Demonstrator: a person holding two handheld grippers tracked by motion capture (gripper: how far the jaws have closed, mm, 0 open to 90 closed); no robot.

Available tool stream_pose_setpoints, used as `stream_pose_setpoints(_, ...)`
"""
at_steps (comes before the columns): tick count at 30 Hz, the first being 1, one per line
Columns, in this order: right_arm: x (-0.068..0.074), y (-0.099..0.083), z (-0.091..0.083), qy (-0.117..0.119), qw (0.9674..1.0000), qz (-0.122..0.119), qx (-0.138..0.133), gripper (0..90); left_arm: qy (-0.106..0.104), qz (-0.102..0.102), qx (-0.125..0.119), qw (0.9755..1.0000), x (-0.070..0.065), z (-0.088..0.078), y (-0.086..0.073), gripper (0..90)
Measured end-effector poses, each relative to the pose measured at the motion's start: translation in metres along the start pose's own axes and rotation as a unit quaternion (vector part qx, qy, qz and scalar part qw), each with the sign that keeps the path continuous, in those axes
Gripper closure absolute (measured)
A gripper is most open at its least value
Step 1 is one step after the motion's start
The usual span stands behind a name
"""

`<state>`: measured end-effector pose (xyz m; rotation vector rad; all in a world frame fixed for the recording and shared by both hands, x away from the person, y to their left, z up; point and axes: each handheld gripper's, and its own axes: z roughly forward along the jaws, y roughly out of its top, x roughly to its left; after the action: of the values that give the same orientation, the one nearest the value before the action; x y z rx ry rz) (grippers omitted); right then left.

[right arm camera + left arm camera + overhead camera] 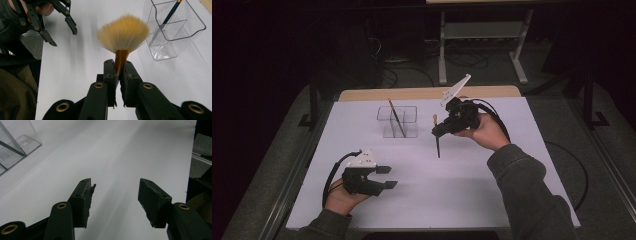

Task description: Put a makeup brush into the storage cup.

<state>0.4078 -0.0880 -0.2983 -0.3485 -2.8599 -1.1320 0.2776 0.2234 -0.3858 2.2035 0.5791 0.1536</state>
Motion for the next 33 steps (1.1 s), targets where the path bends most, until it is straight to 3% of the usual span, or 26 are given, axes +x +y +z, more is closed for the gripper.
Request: stream_pose_setpoints(33, -0.018, 0.037, -0.004, -0.015, 0.9999, -0.004, 0.001, 82.5, 0.007, -0.004, 0.002, 1.0, 0.005, -0.003, -0.003, 38.9)
